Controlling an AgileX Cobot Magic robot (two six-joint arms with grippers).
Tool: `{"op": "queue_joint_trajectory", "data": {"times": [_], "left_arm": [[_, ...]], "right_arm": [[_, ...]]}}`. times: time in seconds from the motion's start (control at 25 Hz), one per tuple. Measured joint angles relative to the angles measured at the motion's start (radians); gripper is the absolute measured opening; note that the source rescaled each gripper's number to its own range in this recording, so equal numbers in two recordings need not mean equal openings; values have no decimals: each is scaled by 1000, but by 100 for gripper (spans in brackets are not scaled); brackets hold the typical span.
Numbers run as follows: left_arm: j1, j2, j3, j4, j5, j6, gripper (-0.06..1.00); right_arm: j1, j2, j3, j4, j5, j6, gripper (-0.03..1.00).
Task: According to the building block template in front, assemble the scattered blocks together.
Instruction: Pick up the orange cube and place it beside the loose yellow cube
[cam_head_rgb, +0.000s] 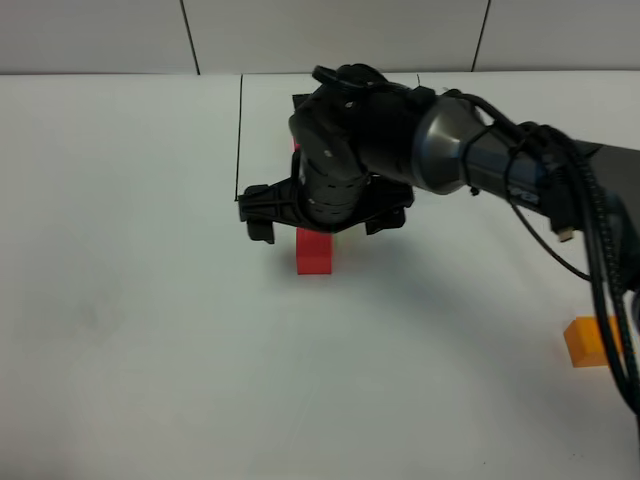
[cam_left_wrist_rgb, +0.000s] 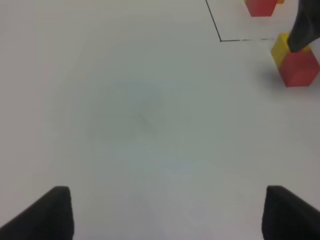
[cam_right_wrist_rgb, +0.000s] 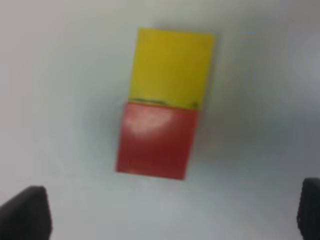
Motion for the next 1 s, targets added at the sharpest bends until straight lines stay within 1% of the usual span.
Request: {"op": "queue_joint_trajectory", "data": {"times": [0.12, 0.24, 0.36, 0.48, 0.68, 0.92, 1.0], "left_arm": [[0, 0, 0, 0, 0, 0, 62], [0, 0, 0, 0, 0, 0, 62], [0, 0, 0, 0, 0, 0, 62], [0, 0, 0, 0, 0, 0, 62], [0, 0, 0, 0, 0, 0, 62], [0, 0, 0, 0, 0, 0, 62], [0, 0, 0, 0, 0, 0, 62]], "right_arm": [[-46, -113, 163, 1, -57, -37, 100], [-107, -249, 358, -1, -111, -63, 100], [-173, -367, 502, -9, -123, -83, 100], [-231, -458, 606, -22, -123, -99, 100], [-305, -530, 722, -21, -125, -167, 100], [-359, -534, 796, -7, -138, -230, 99], [-384, -534, 817, 1, -150, -267, 99]]}}
